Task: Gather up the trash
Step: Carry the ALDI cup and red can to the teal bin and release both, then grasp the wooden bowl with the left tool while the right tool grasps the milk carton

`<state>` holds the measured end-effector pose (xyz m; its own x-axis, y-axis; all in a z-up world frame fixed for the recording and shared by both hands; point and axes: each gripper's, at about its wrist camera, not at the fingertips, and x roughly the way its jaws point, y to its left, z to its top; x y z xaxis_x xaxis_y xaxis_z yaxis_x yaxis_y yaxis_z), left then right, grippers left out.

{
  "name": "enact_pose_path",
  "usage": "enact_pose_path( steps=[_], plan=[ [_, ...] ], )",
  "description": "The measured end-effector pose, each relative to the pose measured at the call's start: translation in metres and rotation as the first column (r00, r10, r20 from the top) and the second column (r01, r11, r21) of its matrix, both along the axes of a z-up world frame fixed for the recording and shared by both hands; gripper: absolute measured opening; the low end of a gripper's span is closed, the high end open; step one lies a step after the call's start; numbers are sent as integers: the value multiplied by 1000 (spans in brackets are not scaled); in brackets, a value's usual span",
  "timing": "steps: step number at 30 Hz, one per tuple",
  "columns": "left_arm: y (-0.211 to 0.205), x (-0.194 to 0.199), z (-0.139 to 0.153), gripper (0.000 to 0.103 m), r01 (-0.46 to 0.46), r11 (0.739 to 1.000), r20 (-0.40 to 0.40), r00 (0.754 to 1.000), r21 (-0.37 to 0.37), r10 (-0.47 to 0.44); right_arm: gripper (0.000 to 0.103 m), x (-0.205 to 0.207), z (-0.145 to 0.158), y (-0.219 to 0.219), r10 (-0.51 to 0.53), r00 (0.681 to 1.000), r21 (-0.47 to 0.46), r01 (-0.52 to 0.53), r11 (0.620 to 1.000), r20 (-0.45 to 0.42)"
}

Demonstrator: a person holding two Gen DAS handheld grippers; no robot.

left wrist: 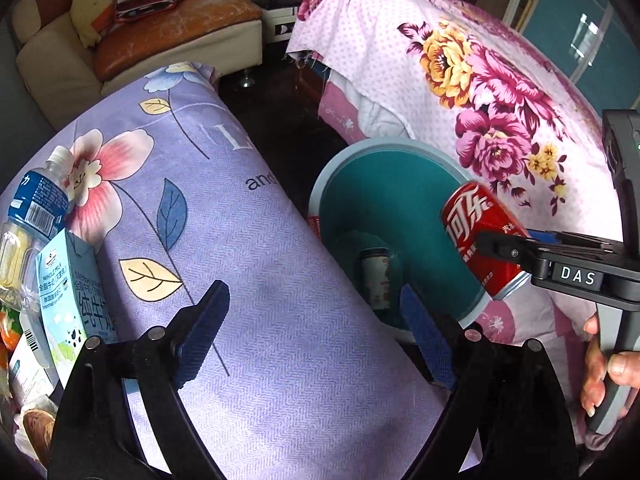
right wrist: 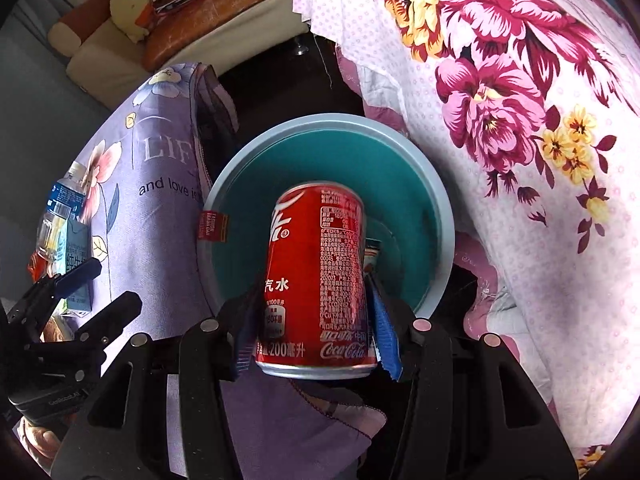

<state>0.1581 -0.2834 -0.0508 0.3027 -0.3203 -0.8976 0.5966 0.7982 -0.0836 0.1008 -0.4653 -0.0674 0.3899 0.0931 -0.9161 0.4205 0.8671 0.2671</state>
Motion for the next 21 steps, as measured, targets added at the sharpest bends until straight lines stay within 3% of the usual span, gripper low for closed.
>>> enact_pose_path(
  steps=[7,21],
  plan=[
    [47,-7,20,90,-61,997,-5,998,-44,61,73,-2,21,29,38,999,-36,-37,999,16],
    [188,-32,43,92,-249,965,-9,968,-78,249,79,-11,55,122,185,983,-66,-184,981,15]
  ],
)
